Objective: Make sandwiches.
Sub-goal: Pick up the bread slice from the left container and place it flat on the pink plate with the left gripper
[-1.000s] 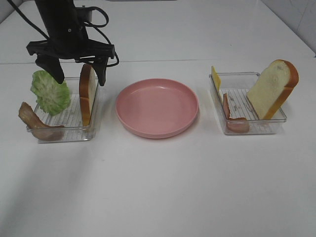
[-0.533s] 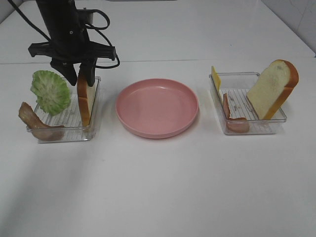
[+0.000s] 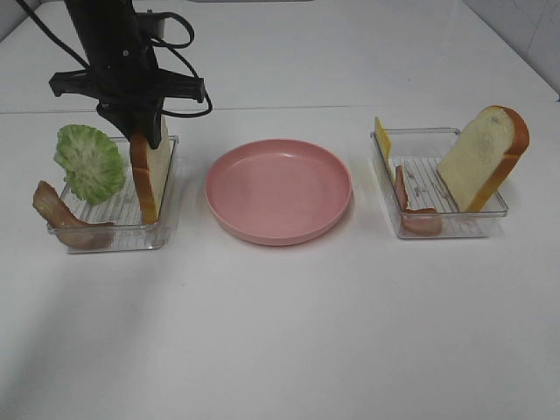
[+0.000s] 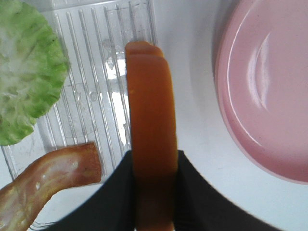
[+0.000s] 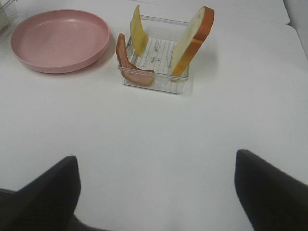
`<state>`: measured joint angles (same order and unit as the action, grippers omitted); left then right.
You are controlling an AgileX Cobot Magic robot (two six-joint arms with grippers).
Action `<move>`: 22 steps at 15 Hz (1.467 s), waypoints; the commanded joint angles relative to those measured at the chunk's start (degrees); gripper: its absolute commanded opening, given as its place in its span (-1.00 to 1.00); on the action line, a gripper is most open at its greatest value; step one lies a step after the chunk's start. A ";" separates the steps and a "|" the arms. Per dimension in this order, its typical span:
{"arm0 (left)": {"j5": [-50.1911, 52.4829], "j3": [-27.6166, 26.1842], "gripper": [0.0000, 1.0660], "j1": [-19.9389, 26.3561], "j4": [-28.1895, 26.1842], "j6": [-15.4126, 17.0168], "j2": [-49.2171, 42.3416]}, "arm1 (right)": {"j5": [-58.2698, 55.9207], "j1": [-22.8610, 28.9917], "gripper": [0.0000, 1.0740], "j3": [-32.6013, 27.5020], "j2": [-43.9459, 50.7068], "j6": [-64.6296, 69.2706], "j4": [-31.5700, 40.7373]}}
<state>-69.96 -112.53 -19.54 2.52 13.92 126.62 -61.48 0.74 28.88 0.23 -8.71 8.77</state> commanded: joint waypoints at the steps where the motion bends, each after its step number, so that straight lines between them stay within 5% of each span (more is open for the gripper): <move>1: -2.69 -3.04 -1.00 -0.46 -1.66 0.11 -0.97 | 0.46 -0.34 0.43 0.00 1.20 -0.34 -0.17; 8: -2.64 -13.92 -1.00 0.52 -18.22 -7.45 -3.84 | 0.46 -0.34 0.43 0.00 1.20 -0.34 -0.17; 11: -0.23 -14.38 -1.00 1.66 -27.79 -15.76 -2.92 | 0.46 -0.34 0.43 0.00 1.20 -0.34 -0.17; 12: 0.46 -14.38 -1.00 2.23 -35.35 -20.97 -0.40 | 0.46 -0.34 0.43 0.00 1.15 -0.34 -0.11; 16: 0.46 -14.38 -1.00 2.52 -48.59 -28.25 6.13 | 0.46 -0.34 0.43 0.00 1.15 -0.34 -0.06; 22: 0.97 -14.38 -1.00 2.52 -51.28 -29.05 16.04 | 0.46 -0.34 0.43 0.00 1.15 -0.34 -0.06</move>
<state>-69.33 -126.57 -17.25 -46.70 -14.78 142.61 -61.48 0.74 28.88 0.23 -8.71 8.82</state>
